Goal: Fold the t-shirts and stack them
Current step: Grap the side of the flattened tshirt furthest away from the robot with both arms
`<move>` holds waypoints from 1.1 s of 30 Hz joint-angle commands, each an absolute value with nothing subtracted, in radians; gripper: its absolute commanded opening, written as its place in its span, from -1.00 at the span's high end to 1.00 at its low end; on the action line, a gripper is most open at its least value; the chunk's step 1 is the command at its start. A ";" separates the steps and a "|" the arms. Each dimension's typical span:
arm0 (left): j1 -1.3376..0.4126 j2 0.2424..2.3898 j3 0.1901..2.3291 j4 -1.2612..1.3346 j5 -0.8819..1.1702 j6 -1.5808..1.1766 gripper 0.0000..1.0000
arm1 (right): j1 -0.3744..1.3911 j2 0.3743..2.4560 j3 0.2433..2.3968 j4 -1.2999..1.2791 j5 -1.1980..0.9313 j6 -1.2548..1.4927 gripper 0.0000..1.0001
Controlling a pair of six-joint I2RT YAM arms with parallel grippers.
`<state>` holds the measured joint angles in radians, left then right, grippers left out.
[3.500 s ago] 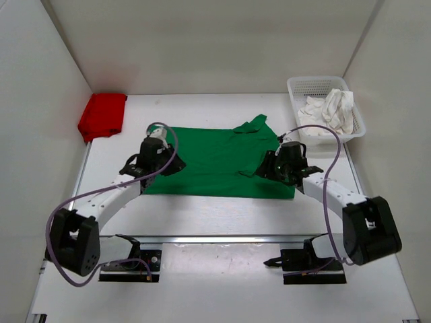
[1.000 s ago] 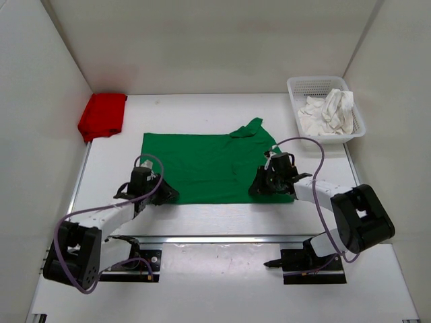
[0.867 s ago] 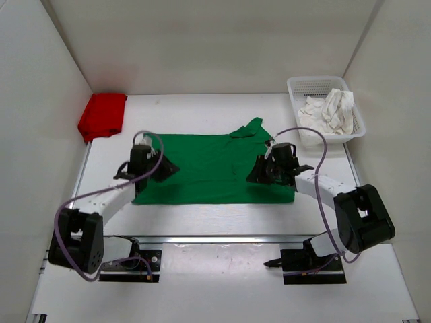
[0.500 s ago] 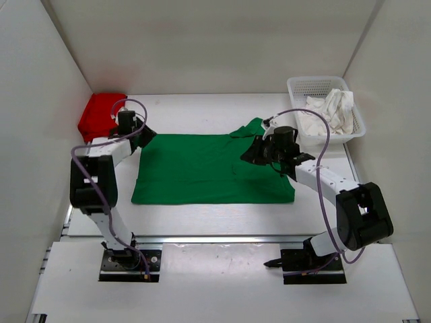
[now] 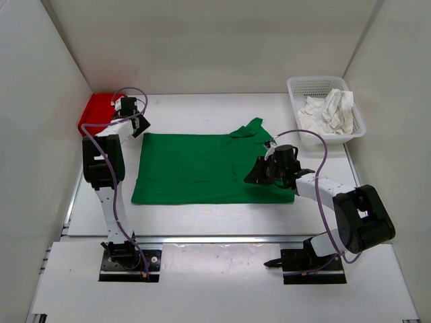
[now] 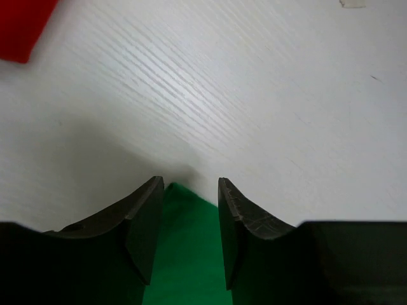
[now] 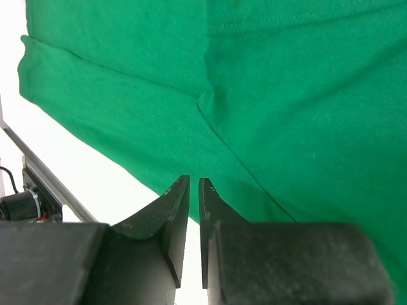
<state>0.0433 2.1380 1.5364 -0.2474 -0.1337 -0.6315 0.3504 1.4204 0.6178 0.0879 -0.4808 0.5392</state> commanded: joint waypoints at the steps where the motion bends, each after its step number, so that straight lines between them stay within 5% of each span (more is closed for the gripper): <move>1: 0.029 2.172 1.630 -0.362 -0.202 -0.569 0.00 | 0.342 1.388 0.638 0.137 -0.492 0.528 0.80; 20: 0.014 2.321 1.901 -0.572 -0.198 -0.531 0.09 | 0.238 1.359 0.808 0.161 -0.512 0.569 0.77; 33: 0.038 2.309 1.867 -0.588 -0.167 -0.549 0.09 | 0.206 1.357 0.818 0.199 -0.529 0.604 0.76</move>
